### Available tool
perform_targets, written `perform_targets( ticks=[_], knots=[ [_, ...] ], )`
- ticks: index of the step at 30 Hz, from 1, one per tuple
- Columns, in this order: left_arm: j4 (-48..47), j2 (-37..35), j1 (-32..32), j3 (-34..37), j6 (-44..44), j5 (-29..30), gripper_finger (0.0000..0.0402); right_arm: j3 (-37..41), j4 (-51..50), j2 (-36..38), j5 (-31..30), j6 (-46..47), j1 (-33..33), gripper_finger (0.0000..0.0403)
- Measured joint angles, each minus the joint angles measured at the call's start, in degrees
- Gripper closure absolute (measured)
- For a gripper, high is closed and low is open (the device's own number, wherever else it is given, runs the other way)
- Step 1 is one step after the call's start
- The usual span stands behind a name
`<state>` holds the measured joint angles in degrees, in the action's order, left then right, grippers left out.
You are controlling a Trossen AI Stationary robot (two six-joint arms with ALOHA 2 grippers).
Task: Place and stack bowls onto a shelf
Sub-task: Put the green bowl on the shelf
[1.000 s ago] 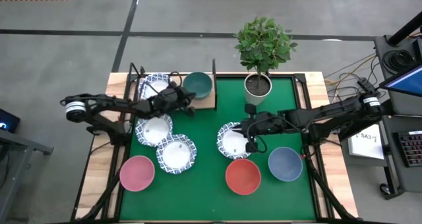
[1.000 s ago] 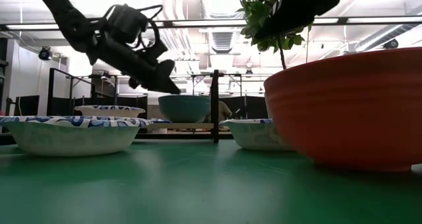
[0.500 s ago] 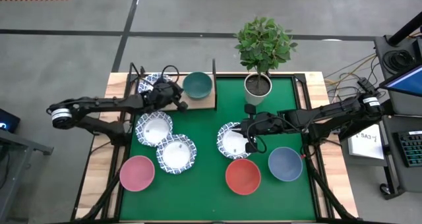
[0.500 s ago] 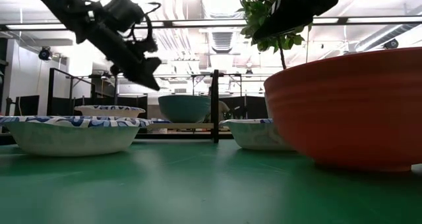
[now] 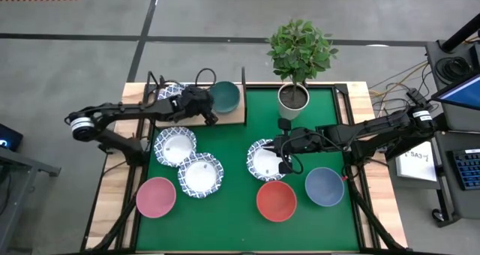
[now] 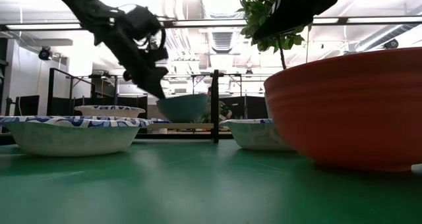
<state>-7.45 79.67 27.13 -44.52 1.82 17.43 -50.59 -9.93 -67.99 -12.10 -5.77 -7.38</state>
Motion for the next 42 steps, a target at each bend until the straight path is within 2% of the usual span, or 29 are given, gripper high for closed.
perform_targets(
  ticks=[9, 17, 19, 24, 26, 28, 32, 37, 42],
  knots=[
    [-12.96, 3.59, 0.25, -8.74, -0.38, 1.29, 0.0402, 0.02, -0.04, -0.02, 0.00, -0.27, 0.00, 0.0376],
    [-14.40, 2.94, 0.17, -12.61, 1.06, 1.28, 0.0402, 0.02, -0.11, -0.02, 0.00, 0.02, 0.00, 0.0376],
    [-14.56, 2.67, -0.32, -12.89, 0.71, -2.31, 0.0402, 0.02, -0.11, -0.02, 0.00, 0.02, 0.00, 0.0376],
    [-8.11, 2.84, -2.51, -11.92, 0.68, -19.78, 0.0402, 0.02, -0.11, -0.02, 0.00, -0.09, 0.00, 0.0376],
    [-5.85, 3.71, -3.83, -11.46, 0.69, -22.76, 0.0402, 0.02, -0.10, -0.02, 0.00, -0.18, 0.00, 0.0376],
    [-5.41, 4.64, -5.06, -11.32, 0.68, -21.49, 0.0402, 0.02, -0.09, -0.02, 0.00, -0.18, 0.00, 0.0376],
    [-6.37, 6.28, -5.61, -11.30, 0.61, -14.05, 0.0402, 0.02, -0.09, -0.04, 0.02, 0.02, 0.00, 0.0376],
    [-10.46, 6.50, -5.56, -11.40, -1.51, -7.48, 0.0402, 0.02, -0.22, -0.04, 0.02, 0.21, 0.00, 0.0376],
    [-15.49, 5.53, -5.56, -11.97, -1.94, -6.40, 0.0402, 0.02, -0.22, -0.06, 0.02, 0.21, 0.00, 0.0376]
  ],
)
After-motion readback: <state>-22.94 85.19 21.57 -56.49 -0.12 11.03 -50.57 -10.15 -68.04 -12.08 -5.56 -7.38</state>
